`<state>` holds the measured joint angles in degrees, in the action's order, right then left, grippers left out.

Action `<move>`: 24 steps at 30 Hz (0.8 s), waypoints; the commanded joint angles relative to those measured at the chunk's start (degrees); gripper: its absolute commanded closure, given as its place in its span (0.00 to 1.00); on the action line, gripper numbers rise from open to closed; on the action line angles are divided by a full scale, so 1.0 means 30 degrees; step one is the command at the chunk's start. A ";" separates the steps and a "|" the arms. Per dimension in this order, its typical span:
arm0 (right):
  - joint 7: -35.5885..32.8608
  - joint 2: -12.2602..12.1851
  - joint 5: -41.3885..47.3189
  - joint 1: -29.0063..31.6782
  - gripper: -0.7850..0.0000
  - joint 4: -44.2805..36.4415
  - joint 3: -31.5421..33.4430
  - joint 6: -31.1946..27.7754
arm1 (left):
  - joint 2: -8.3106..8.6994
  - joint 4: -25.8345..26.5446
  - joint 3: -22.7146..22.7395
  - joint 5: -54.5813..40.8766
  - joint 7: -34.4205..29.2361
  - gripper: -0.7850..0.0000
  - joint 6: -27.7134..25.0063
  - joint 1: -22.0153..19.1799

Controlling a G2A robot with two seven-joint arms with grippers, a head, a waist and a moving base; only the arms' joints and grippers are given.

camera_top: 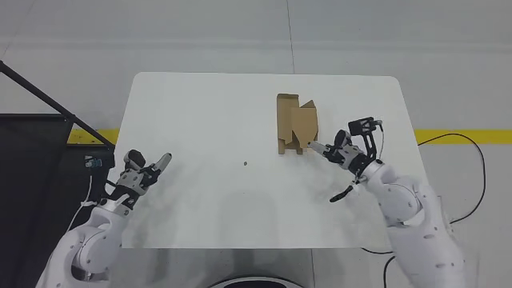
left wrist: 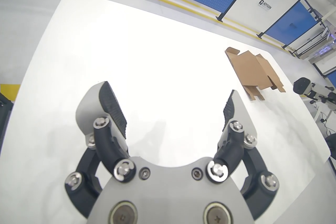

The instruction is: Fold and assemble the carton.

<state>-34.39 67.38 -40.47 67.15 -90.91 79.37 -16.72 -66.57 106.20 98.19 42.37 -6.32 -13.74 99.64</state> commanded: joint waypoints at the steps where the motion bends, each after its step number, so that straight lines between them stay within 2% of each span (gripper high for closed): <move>1: -0.1019 0.0050 0.0021 -0.1417 0.00 0.1160 -0.0457 0.0241 | -0.0015 0.0052 0.0075 -0.0225 0.0130 0.00 -0.0056 0.0046; 5: -0.2366 0.0177 0.0261 -0.3464 0.00 0.3149 -0.1430 -0.0034 | -0.0034 0.0140 0.0238 -0.0696 0.0157 0.00 -0.0176 0.0150; 10: -0.2647 0.0351 0.0140 -0.5209 0.00 0.4907 -0.2347 0.0091 | -0.0055 0.0157 0.0288 -0.0686 0.0169 0.00 -0.0084 0.0191; 24: -0.3090 0.1007 0.1833 -0.8300 0.00 0.9351 -0.4583 -0.0557 | -0.0057 0.0172 0.0232 -0.0592 -0.0050 0.00 -0.0104 0.0208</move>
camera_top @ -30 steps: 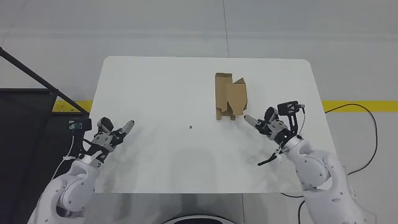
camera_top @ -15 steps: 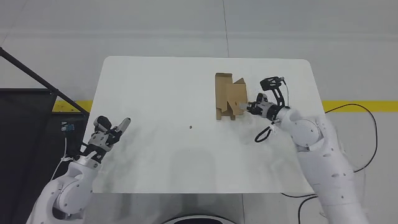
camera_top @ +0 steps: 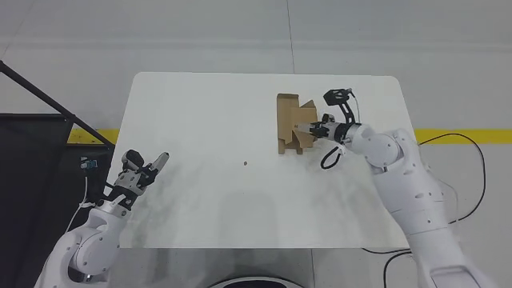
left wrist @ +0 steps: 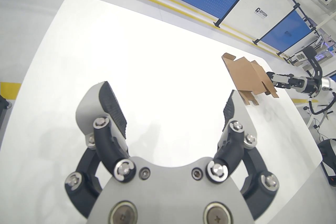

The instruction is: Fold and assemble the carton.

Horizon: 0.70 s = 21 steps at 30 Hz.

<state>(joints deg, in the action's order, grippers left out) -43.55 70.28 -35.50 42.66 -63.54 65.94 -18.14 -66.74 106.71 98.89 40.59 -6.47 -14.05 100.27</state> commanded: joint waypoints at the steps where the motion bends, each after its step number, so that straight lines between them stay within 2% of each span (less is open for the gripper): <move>1: -0.0094 0.0072 0.0349 -0.0231 0.00 0.0417 -0.0211 -0.0205 | 0.0000 0.0000 0.0000 0.0000 0.0000 0.00 0.0000 0.0000; 10: -0.0092 0.0198 0.0991 -0.0658 0.00 0.1300 -0.0615 -0.0488 | 0.0000 0.0000 0.0000 0.0000 0.0000 0.00 0.0000 0.0000; 13: -0.0150 0.0205 0.1119 -0.0709 0.42 0.1465 -0.0677 -0.0545 | 0.0000 0.0000 0.0000 0.0000 0.0000 0.00 0.0000 0.0000; 14: -0.0167 0.0209 0.1174 -0.0727 0.53 0.1517 -0.0696 -0.0562 | 0.0000 0.0000 0.0000 0.0000 0.0000 0.00 0.0000 0.0000; 17: -0.0214 0.0218 0.1267 -0.0794 0.59 0.1669 -0.0767 -0.0595 | 0.0000 0.0000 0.0000 0.0000 0.0000 0.00 0.0000 0.0000; 21: -0.0201 0.0229 0.1327 -0.0863 0.77 0.1788 -0.0858 -0.0604 | 0.0000 0.0000 0.0000 0.0000 0.0000 0.00 0.0000 0.0000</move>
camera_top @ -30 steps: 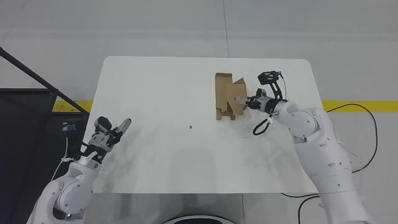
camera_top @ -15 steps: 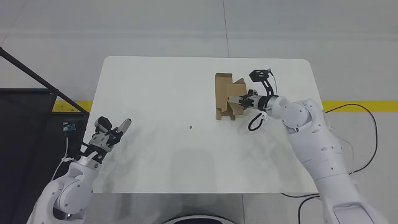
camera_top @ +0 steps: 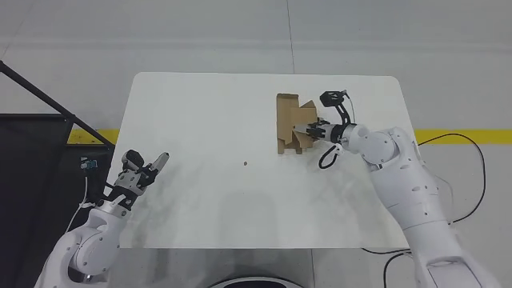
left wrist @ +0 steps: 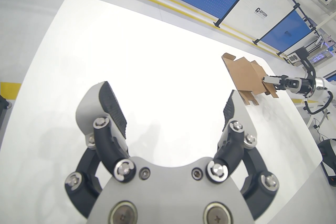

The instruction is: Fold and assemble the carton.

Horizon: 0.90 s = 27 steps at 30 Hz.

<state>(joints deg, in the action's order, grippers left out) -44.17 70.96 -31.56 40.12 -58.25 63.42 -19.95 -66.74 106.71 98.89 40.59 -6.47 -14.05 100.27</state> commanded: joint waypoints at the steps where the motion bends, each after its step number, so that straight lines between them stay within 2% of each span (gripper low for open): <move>1: 0.0023 0.0002 0.0033 -0.0027 0.83 0.0047 -0.0033 -0.0011 | 0.0000 0.0000 0.0000 0.0000 0.0000 0.00 0.0000 0.0000; 3: 0.0066 0.0001 0.0094 -0.0038 0.95 0.0104 -0.0043 -0.0022 | 0.0000 0.0000 0.0000 0.0000 0.0000 0.00 0.0000 0.0000; 5: 0.0128 -0.0015 0.0128 -0.0039 1.00 0.0162 -0.0015 -0.0078 | 0.0000 0.0000 0.0000 0.0000 0.0000 0.00 0.0000 0.0000; 19: 0.1256 -0.0447 0.0943 0.0900 1.00 -0.0752 0.1203 -0.1919 | -0.0007 0.0011 -0.0033 -0.0117 0.0012 0.00 -0.0046 -0.0027; 27: 0.1800 -0.0960 0.2258 0.2376 1.00 -0.2662 0.2773 -0.4362 | 0.0052 -0.0466 0.0497 -0.2831 -0.0966 0.00 -0.2096 -0.0311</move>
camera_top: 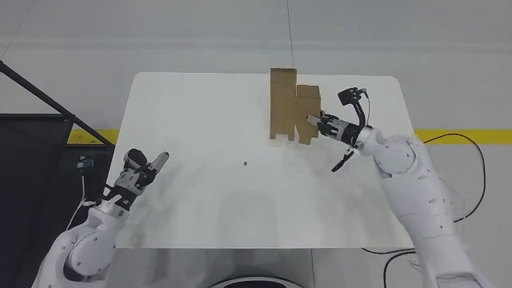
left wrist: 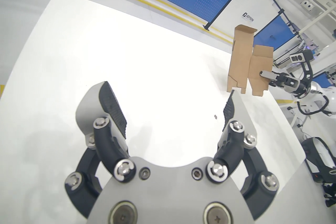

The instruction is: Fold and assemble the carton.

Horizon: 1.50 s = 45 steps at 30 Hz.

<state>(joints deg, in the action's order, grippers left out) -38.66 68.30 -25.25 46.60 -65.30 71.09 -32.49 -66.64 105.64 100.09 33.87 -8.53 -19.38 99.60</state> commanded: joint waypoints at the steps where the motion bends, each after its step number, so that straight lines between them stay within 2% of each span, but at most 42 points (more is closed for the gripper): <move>1: -0.0114 -0.0133 0.0433 0.0423 1.00 -0.0596 0.0392 -0.0463 | 0.0034 -0.0175 0.0178 -0.0967 -0.0519 0.00 -0.0584 -0.0180; 9: -0.1559 -0.0599 0.3290 0.1881 1.00 -0.2448 0.1553 -0.2362 | 0.0122 -0.0096 -0.0057 -0.1690 -0.1417 0.00 -0.2486 -0.0797; 13: -0.2629 -0.0819 0.4503 0.2542 1.00 -0.3478 0.1853 -0.2772 | 0.0153 0.0231 -0.0069 -0.0440 -0.1404 0.00 -0.2289 -0.0882; 25: -0.2629 -0.0819 0.4503 0.2542 1.00 -0.3478 0.1853 -0.2772 | 0.0153 0.0231 -0.0069 -0.0440 -0.1404 0.00 -0.2289 -0.0882; 28: -0.2585 -0.0818 0.4329 0.2628 1.00 -0.3669 0.1764 -0.2697 | 0.0137 0.0259 -0.0610 -0.0205 -0.1297 0.00 -0.2864 -0.1020; 31: -0.2488 -0.0854 0.3812 0.2875 1.00 -0.4483 0.1488 -0.2556 | 0.0084 -0.0287 -0.1193 -0.1521 -0.1230 0.00 -0.3172 -0.1628; 33: -0.3018 -0.0906 0.4177 0.2869 1.00 -0.4733 0.1339 -0.2707 | 0.0080 -0.0854 -0.1515 -0.2648 -0.1386 0.00 -0.4069 -0.2104; 41: -0.6489 -0.1127 0.9404 0.2196 1.00 -0.4025 0.0619 -0.4433 | 0.0171 -0.3151 -0.2521 -0.5133 -0.2601 0.00 -0.7672 -0.3902; 45: -0.7123 -0.1306 0.9888 0.1597 1.00 -0.3995 -0.0012 -0.3920 | 0.0222 -0.3768 -0.3150 -0.7464 -0.3613 0.00 -0.8758 -0.4578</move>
<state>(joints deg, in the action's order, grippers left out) -59.80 64.54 4.43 51.84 -77.23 71.62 -44.66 -66.05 94.62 91.11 14.13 -18.18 -44.91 86.42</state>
